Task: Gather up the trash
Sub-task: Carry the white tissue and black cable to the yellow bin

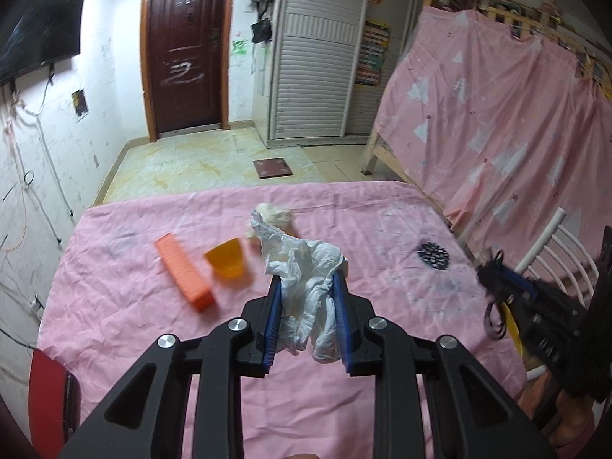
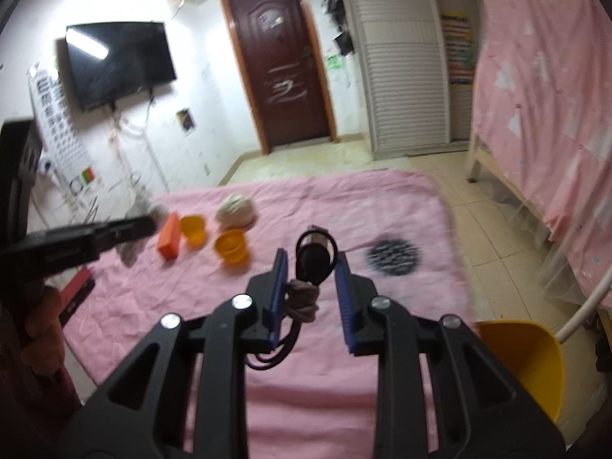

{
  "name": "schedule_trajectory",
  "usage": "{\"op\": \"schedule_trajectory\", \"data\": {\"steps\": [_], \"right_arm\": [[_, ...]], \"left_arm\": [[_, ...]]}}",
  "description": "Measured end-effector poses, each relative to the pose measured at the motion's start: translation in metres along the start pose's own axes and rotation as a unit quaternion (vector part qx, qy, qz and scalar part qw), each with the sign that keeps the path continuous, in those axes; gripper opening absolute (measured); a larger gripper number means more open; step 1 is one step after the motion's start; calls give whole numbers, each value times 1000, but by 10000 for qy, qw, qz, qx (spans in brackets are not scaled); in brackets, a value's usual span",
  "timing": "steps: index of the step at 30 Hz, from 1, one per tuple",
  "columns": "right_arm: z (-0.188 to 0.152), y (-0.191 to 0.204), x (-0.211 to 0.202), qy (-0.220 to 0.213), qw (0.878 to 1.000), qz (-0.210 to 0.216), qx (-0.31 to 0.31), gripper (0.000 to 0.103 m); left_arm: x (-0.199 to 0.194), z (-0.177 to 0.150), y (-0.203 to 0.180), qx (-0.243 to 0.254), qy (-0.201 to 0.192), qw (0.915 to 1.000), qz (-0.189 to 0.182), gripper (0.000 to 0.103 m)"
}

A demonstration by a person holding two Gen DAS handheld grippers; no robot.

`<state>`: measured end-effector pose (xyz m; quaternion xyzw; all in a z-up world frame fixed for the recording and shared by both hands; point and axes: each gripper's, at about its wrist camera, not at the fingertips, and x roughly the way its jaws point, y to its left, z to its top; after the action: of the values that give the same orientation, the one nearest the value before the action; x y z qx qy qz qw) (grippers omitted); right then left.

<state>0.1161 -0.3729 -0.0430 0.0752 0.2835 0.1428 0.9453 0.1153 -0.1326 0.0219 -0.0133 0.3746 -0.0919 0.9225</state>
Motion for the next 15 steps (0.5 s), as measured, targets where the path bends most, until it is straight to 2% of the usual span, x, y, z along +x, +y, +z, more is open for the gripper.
{"op": "schedule_trajectory", "data": {"steps": [5,9,15], "right_arm": [[4,-42,-30,-391,9981,-240,401,23],[4,-76,-57,-812,9919,-529,826,23],[-1,-106,-74,-985,9841,-958,1123,23]], "left_arm": [[2,3,-34,265,6,9996,-112,18],[3,9,-70,514,-27,9982,-297,18],[-3,17,-141,1014,-217,9918,-747,18]]}}
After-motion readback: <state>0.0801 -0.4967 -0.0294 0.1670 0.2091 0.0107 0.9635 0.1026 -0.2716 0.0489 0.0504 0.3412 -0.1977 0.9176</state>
